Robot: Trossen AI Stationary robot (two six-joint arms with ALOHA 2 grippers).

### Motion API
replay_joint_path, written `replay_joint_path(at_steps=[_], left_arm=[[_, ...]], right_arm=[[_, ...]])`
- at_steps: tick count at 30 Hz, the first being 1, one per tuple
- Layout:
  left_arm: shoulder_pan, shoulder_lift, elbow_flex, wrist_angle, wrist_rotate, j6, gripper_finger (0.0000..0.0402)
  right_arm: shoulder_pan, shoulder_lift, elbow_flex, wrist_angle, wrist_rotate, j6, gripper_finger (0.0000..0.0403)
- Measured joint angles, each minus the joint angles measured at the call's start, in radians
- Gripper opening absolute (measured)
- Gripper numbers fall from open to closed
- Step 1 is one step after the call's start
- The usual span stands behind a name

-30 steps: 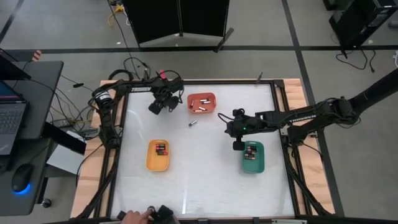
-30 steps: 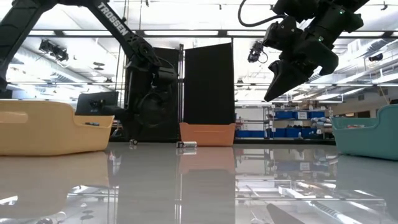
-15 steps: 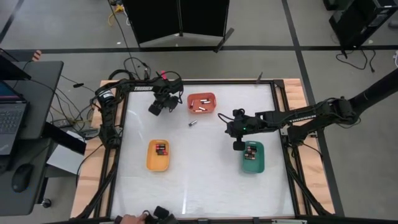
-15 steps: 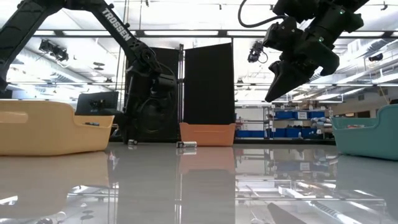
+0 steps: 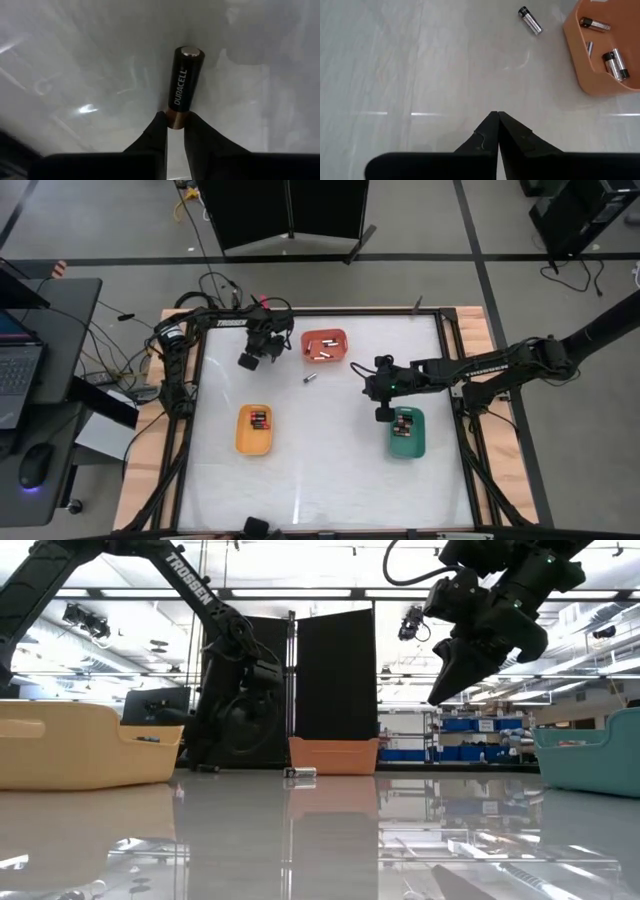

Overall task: Sort batteries
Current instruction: Put the brown battery into the green bin

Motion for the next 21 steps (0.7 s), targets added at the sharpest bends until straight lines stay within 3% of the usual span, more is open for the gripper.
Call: replay_joint_path(at_steps=[4,9,15,21], left_arm=[[-0.008,-0.038,0.011,-0.028,0.13,-0.095,0.0044],[-0.014,-0.165,-0.055,0.075,0.316,-0.208,0.0044],[-0.057,-0.36,-0.258,0.407,0.501,-0.372,0.0044],[-0.129,-0.469,-0.498,0.887,0.689,-0.668,0.0044]], right_arm=[[0.0,0.0,0.0,-0.01,0.0,-0.01,0.0018],[0.013,0.0,0.0,-0.026,0.004,-0.017,0.0014],[0.015,0.0,-0.003,-0.011,0.027,-0.027,0.0015],[0.007,0.0,-0.105,0.223,0.024,-0.036,0.0014]])
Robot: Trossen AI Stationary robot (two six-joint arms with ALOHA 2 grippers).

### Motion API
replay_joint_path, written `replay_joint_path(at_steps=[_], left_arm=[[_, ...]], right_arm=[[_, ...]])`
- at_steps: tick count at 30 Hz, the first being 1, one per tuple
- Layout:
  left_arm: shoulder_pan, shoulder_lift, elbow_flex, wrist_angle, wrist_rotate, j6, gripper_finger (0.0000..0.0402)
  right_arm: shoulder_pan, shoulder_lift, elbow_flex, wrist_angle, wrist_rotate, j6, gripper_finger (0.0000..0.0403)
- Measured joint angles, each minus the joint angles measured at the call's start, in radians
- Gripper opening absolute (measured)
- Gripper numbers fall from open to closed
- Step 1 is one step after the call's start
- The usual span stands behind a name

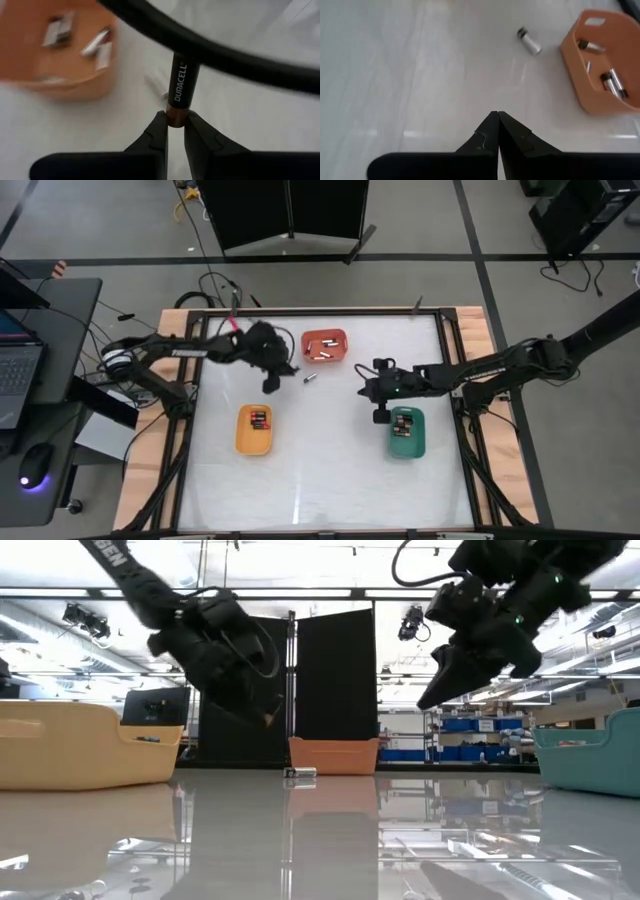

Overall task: Sort batteries
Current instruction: Put the brown battery into the green bin

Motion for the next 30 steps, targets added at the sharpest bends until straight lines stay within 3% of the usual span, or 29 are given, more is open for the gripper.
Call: replay_joint_path(at_steps=[6,11,19,30], left_arm=[[-0.124,0.006,-0.147,0.477,0.038,-0.192,0.0044],[-0.208,0.016,-0.18,0.763,0.012,-0.32,0.0044],[-0.311,0.016,-0.126,0.825,-0.095,-0.38,0.0044],[-0.336,0.016,-0.066,0.806,-0.138,-0.423,0.0044]], right_arm=[[-0.01,0.0,-0.155,0.401,-0.042,0.072,0.0014],[-0.009,0.0,-0.234,0.737,-0.057,0.17,0.0024],[-0.009,0.0,-0.176,0.825,-0.057,0.176,0.0081],[0.013,0.0,-0.084,0.819,-0.058,0.175,0.0165]])
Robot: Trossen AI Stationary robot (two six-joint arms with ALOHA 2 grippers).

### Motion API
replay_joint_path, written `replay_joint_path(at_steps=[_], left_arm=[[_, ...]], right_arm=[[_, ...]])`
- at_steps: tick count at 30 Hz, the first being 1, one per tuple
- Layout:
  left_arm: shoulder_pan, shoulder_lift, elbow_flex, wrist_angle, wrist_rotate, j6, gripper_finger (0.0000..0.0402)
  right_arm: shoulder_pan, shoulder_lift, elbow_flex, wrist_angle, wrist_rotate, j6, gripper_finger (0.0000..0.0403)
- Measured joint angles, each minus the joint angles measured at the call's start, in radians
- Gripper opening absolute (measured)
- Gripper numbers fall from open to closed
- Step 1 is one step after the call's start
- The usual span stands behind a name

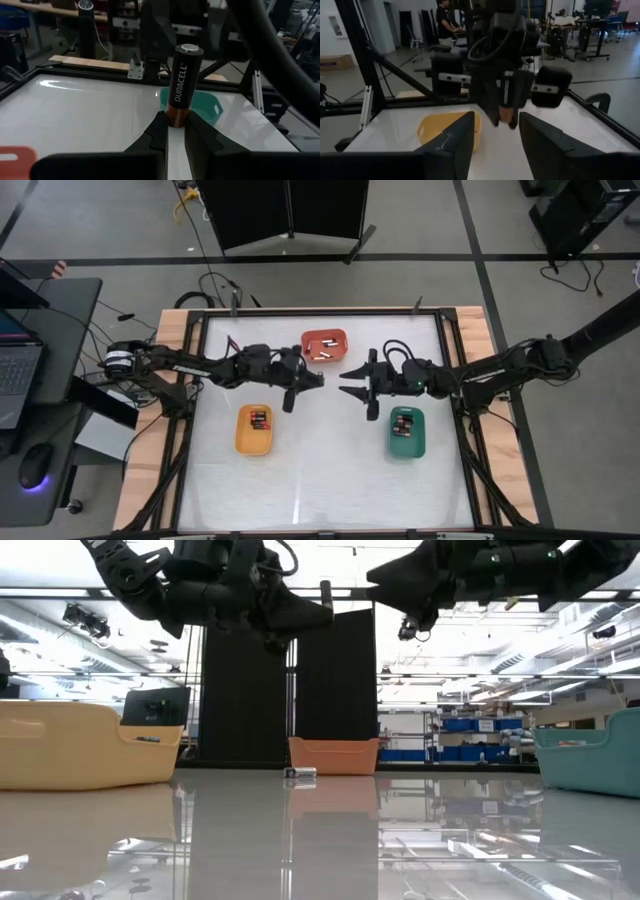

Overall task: Sort batteries
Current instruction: Put the brown battery into the green bin

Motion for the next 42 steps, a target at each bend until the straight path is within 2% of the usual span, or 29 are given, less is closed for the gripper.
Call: replay_joint_path(at_steps=[5,15,42], left_arm=[[-0.013,0.015,0.028,-0.015,-0.001,-0.011,0.0044],[-0.013,0.14,0.121,-0.027,0.031,-0.027,0.0044],[-0.013,0.141,0.125,-0.048,0.018,-0.024,0.0044]], right_arm=[[-0.003,0.0,0.026,-0.01,0.0,-0.002,0.0179],[-0.006,0.0,0.038,-0.083,0.009,-0.045,0.0179],[-0.023,0.0,0.038,-0.163,0.016,-0.05,0.0177]])
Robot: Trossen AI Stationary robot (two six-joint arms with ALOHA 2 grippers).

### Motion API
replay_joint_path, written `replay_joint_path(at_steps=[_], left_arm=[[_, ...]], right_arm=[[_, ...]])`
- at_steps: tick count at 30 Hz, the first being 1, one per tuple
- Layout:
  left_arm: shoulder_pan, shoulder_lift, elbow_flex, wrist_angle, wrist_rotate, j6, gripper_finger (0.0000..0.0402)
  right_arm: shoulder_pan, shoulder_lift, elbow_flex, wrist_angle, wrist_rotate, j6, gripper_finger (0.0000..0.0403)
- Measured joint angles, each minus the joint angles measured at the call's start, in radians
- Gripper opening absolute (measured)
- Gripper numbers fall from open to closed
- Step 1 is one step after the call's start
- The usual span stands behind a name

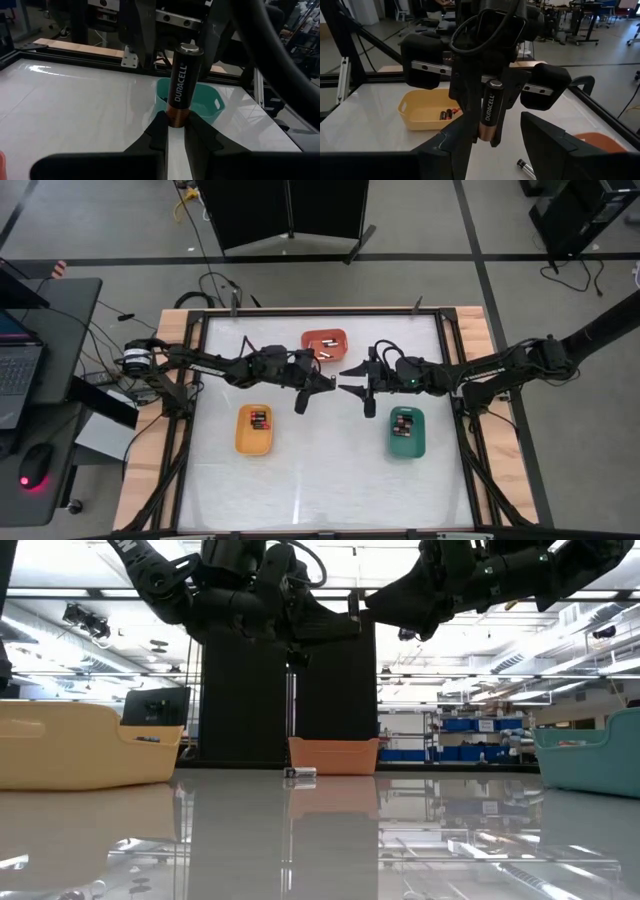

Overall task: Sort batteries
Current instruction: Put the brown battery into the green bin

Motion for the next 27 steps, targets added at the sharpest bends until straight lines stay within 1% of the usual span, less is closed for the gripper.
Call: replay_joint_path(at_steps=[27], left_arm=[[-0.013,0.0,0.0,-0.014,-0.002,0.017,0.0044]], right_arm=[[0.0,0.0,0.0,-0.03,0.001,-0.003,0.0177]])
